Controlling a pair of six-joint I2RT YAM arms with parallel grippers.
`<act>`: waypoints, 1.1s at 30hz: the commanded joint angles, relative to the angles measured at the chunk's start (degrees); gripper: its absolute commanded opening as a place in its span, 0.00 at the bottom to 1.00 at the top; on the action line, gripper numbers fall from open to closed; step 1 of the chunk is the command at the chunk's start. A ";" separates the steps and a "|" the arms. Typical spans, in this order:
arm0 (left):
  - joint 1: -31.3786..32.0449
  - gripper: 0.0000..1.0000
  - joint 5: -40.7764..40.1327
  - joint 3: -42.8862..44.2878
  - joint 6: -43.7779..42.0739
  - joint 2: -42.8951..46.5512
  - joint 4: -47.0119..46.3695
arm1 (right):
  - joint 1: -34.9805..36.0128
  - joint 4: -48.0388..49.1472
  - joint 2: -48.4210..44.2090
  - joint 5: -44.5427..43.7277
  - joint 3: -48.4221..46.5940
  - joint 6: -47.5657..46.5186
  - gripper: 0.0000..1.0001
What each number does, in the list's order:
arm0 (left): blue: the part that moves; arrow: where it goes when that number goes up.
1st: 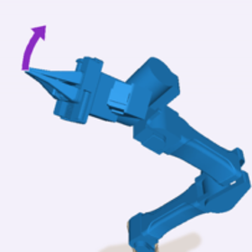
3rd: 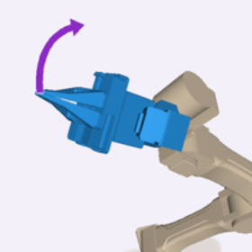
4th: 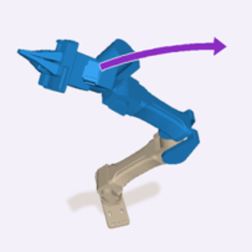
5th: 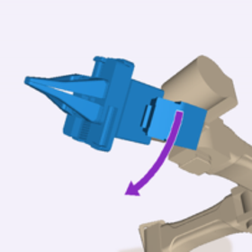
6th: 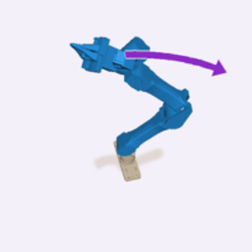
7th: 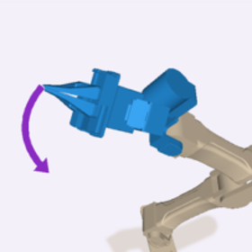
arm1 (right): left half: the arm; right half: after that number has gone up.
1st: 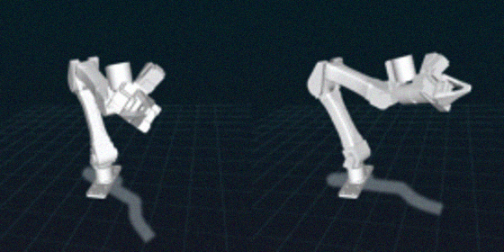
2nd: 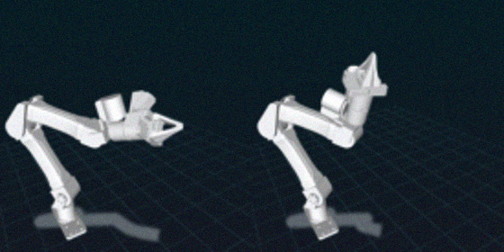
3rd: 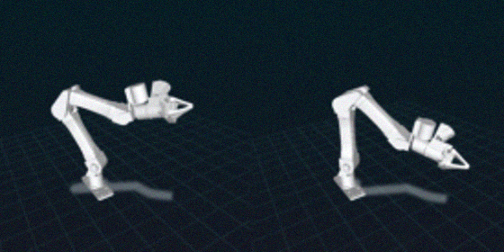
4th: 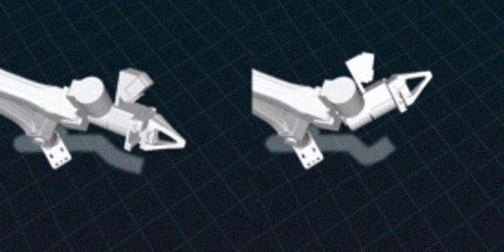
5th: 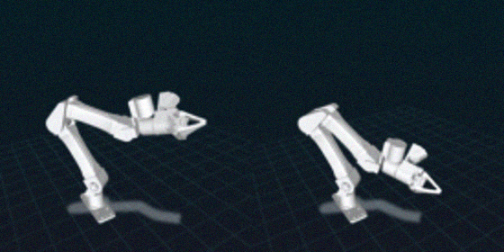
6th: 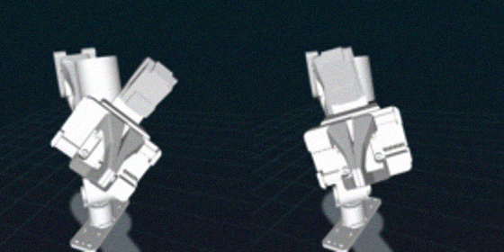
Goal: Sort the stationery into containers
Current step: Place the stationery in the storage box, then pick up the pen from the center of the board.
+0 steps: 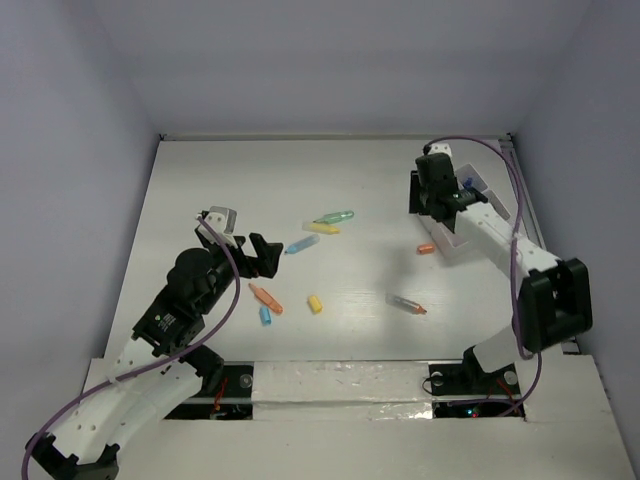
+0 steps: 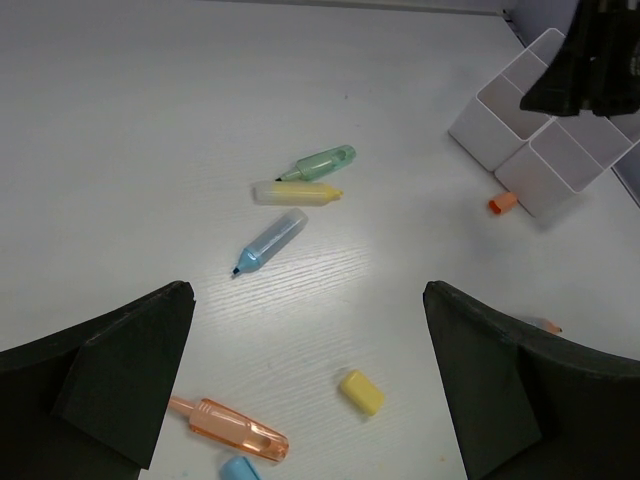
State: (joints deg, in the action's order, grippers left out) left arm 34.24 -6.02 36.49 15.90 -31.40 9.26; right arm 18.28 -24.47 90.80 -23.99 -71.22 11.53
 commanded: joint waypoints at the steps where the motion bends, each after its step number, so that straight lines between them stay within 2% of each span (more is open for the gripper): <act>1: -0.66 0.99 0.48 1.13 -0.43 -0.42 -2.49 | 5.08 -2.87 -9.40 8.32 6.42 4.63 0.48; 2: -0.66 0.99 0.48 1.21 -0.43 -0.33 -2.40 | 7.18 -3.39 -11.16 9.47 8.71 5.86 0.36; 5: -0.66 0.99 0.75 1.13 -0.43 -0.07 -2.58 | 10.97 -5.75 -18.28 13.78 16.71 11.66 0.22; 8: -0.66 0.99 1.27 1.13 -0.43 0.02 -2.66 | 13.44 -6.99 -25.83 19.67 24.18 18.33 0.22; 9: -0.66 0.99 1.28 1.13 -0.43 0.19 -2.75 | 15.27 -7.61 -27.42 20.73 25.59 21.83 0.24; 13: -0.66 0.99 1.36 1.13 -0.43 0.81 -2.75 | 18.80 -9.71 -32.44 25.03 30.00 28.80 0.59; 14: -0.66 0.99 1.36 1.13 -0.43 0.90 -2.75 | 19.42 -11.20 -32.97 24.43 30.09 29.60 0.80; 16: -0.66 0.99 1.45 1.13 -0.43 1.34 -2.67 | 19.94 -11.39 -32.80 24.60 30.52 31.01 0.97; 17: -0.66 0.99 1.36 1.13 -0.43 1.43 -2.49 | 19.95 -11.13 -32.54 24.95 31.22 31.44 1.00; 26: -0.66 0.99 1.45 1.04 -0.34 1.78 -2.58 | 21.09 -3.84 -29.99 25.39 37.64 37.86 1.00; 33: -0.66 0.99 1.36 1.04 -0.34 1.51 -2.49 | 21.09 -3.66 -27.97 24.34 39.49 39.71 1.00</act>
State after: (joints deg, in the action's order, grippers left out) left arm 33.98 -4.97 36.49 15.90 -29.78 9.23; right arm 38.76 -31.42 62.11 0.86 -32.75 49.15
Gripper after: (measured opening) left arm 0.990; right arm 0.995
